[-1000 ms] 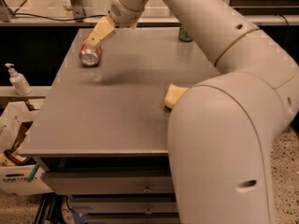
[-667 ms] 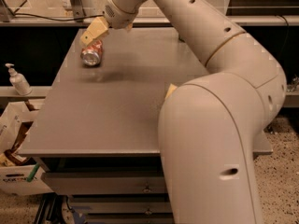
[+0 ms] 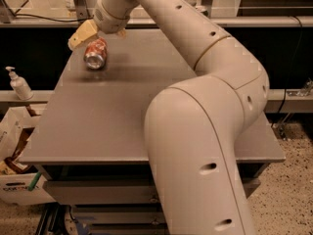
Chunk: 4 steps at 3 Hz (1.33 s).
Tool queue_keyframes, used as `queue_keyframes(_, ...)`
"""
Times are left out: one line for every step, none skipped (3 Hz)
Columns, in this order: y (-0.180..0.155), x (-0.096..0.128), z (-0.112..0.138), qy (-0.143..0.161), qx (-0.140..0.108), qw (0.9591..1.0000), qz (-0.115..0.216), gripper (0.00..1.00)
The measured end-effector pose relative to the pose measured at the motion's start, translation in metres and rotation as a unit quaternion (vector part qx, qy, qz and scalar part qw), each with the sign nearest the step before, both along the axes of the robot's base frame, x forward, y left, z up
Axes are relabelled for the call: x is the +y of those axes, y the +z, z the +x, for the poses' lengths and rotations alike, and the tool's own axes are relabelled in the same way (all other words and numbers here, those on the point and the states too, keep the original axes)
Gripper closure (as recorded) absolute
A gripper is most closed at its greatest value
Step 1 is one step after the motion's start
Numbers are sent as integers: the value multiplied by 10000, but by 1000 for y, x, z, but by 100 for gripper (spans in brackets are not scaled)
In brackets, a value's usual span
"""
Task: Place coke can upright
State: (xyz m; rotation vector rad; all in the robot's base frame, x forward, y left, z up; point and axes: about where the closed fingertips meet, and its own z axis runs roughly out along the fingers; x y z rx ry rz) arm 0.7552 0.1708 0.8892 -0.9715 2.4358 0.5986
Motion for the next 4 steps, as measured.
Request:
queue_keyframes(-3, 9, 2, 44, -20, 10000, -42, 0)
queue_keyframes(-6, 17, 15, -62, -74, 9999, 44, 0)
queue_keyframes(-12, 23, 28, -252, -93, 9996, 114, 0)
queue_keyframes(-22, 25, 39, -442, -32, 9990, 106, 0)
